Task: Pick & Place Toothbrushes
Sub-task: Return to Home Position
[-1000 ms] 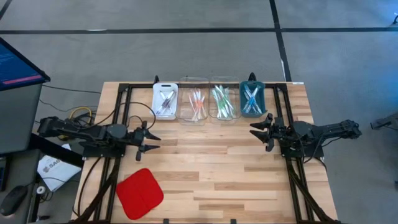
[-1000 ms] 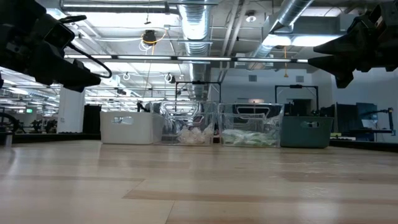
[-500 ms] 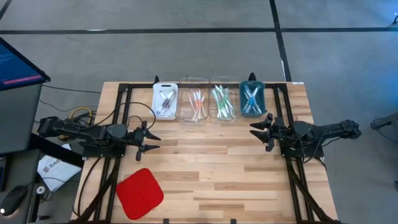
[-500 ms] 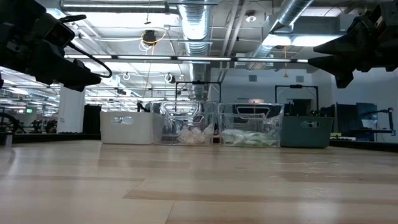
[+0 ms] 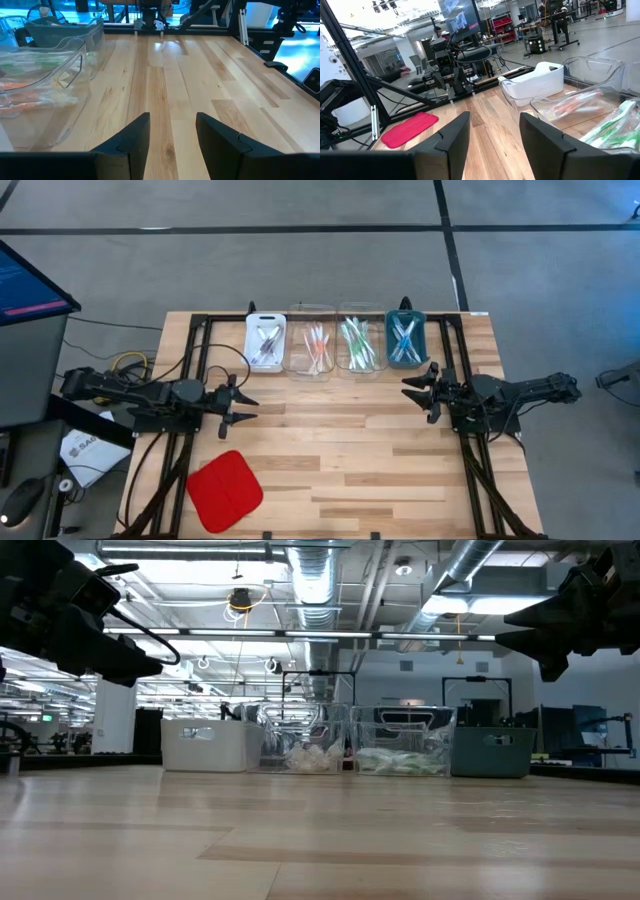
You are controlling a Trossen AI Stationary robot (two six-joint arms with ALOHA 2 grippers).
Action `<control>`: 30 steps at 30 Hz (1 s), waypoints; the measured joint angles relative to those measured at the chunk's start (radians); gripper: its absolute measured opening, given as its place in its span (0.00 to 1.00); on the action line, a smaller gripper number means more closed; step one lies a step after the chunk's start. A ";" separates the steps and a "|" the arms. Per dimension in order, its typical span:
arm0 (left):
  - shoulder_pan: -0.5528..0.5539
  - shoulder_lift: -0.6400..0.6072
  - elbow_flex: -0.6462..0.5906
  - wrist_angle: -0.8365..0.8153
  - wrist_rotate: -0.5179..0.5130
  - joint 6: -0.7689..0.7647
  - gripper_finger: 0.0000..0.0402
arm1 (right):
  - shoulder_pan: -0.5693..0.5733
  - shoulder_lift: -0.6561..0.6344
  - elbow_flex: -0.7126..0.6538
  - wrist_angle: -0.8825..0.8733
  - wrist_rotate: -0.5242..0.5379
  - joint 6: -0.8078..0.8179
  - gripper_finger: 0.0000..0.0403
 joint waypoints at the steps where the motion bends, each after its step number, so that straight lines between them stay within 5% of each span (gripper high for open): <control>1: 0.000 0.000 0.000 0.001 0.000 0.000 0.38 | 0.000 0.000 0.000 0.000 0.000 0.000 0.41; 30: 0.000 0.000 0.000 0.020 0.000 0.000 0.38 | 0.000 0.000 0.000 0.000 0.000 0.000 0.42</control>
